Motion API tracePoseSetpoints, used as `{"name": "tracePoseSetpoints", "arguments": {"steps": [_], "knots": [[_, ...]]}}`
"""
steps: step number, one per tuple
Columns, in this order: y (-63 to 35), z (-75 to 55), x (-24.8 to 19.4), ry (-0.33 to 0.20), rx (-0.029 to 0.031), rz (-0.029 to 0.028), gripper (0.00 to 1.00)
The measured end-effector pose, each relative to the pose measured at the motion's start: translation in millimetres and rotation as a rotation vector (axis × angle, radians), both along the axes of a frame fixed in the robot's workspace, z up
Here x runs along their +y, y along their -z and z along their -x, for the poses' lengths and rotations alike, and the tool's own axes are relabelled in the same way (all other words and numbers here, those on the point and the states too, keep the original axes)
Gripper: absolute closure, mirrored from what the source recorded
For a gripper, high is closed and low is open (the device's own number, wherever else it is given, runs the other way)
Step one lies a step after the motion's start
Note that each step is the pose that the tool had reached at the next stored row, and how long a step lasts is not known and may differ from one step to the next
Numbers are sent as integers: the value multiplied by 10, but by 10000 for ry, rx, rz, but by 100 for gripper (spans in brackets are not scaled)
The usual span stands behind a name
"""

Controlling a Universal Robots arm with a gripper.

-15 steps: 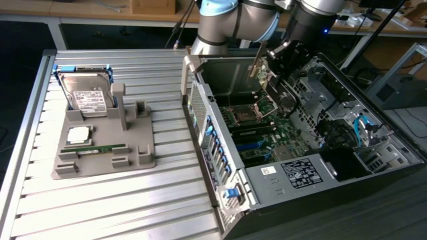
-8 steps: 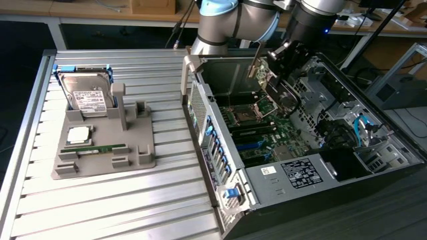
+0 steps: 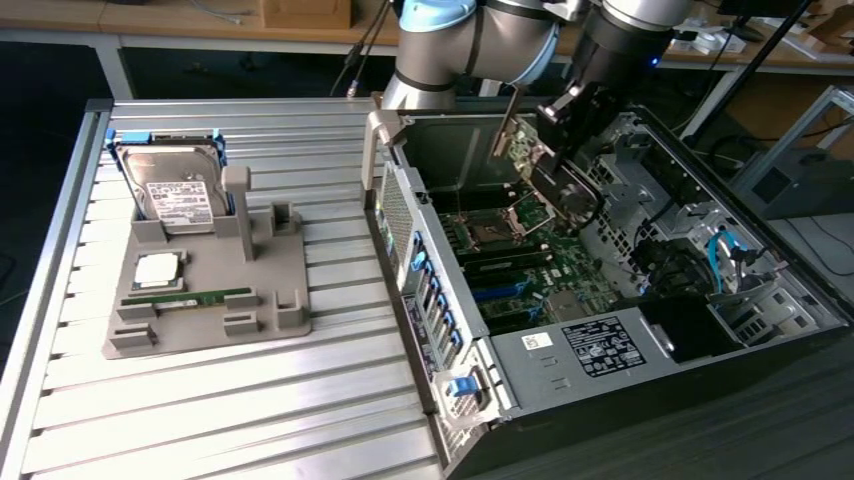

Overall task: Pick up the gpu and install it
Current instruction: 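Insert the gpu into the slot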

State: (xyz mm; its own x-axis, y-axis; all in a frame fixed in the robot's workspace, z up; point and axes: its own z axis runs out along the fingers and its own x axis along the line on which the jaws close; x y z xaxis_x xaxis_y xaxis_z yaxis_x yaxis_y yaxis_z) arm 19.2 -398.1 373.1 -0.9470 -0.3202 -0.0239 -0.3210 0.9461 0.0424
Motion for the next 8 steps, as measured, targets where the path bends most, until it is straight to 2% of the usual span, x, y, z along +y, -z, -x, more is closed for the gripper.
{"name": "tracePoseSetpoints", "arguments": {"steps": [8], "knots": [[0,0,0,-732,0,0,73]]}}
